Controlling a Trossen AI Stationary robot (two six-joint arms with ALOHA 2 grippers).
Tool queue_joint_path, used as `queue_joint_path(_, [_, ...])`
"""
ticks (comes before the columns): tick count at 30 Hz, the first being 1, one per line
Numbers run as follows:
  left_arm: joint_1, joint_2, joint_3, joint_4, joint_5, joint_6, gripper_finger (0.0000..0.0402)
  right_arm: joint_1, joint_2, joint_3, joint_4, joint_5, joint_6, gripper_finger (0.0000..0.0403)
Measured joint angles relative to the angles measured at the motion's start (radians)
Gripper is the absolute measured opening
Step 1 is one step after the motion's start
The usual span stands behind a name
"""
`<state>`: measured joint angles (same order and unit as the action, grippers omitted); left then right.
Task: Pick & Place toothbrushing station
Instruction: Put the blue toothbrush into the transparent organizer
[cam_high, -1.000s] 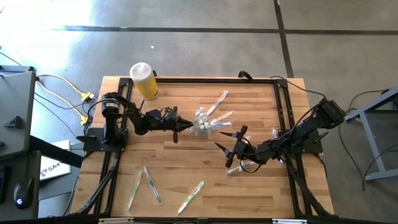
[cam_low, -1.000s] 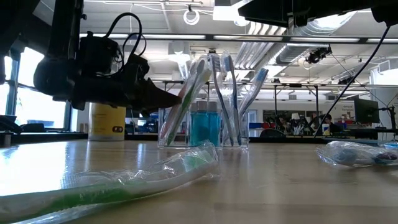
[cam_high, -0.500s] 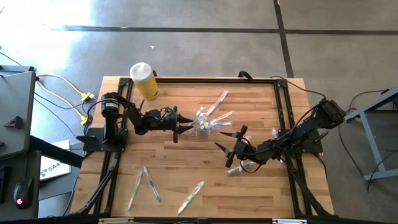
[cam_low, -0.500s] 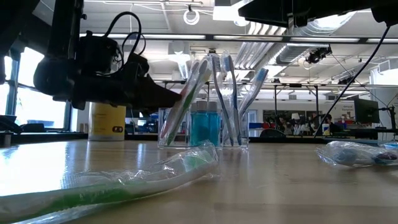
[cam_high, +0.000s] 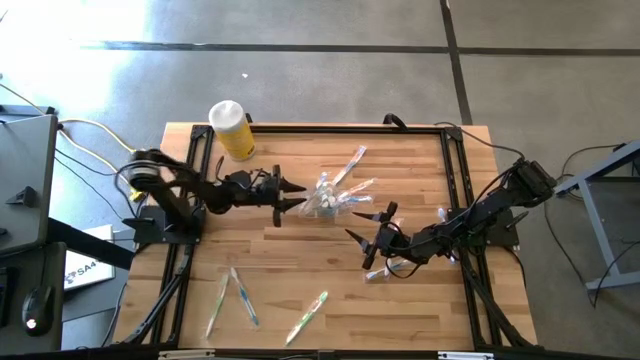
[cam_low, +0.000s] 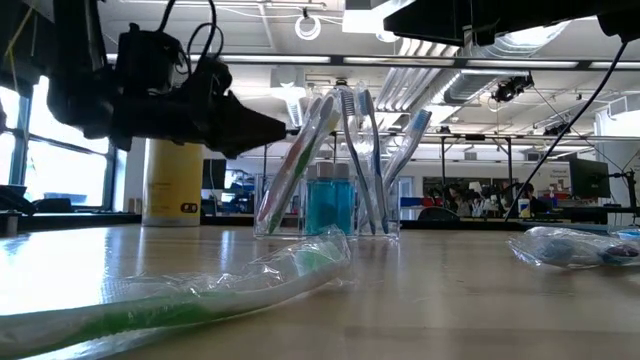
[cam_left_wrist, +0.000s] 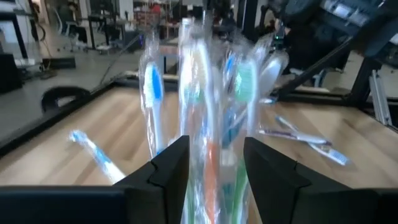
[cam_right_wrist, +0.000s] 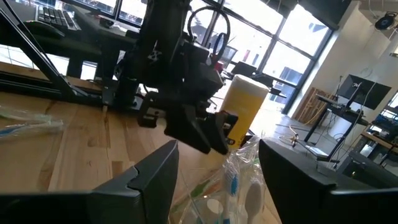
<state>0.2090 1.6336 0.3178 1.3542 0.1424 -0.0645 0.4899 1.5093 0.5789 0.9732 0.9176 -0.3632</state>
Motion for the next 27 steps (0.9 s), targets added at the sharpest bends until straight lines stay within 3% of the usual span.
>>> queue_joint_path(4, [-0.002,-0.176,-0.006,-0.228,0.003,0.007,0.0150,0.000,0.000,0.000,-0.013,0.000,0.000,0.0215])
queue_joint_path(8, [-0.060,-0.371,0.047,-0.666,0.018,-0.019,0.0150,0.000,0.000,0.000,-0.036,0.000,0.003,0.0215])
queue_joint_path(12, [-0.189,-0.484,0.201,-1.197,-0.051,-0.021,0.0150,0.000,0.000,0.000,-0.035,-0.001,0.002,0.0215])
queue_joint_path(16, [-0.341,-0.497,0.402,-1.634,-0.098,-0.100,0.0150,-0.001,0.000,0.000,-0.035,0.000,0.003,0.0215])
queue_joint_path(20, [-0.456,-0.479,0.525,-1.845,-0.107,-0.363,0.0150,-0.001,0.000,0.000,-0.035,-0.001,0.021,0.0215])
queue_joint_path(25, [-0.549,-0.478,0.544,-1.911,-0.113,-0.879,0.0150,-0.001,0.000,0.000,-0.033,-0.008,0.028,0.0215])
queue_joint_path(27, [-0.594,-0.470,0.535,-1.916,-0.164,-1.013,0.0150,-0.001,0.000,0.000,-0.033,-0.008,0.028,0.0215])
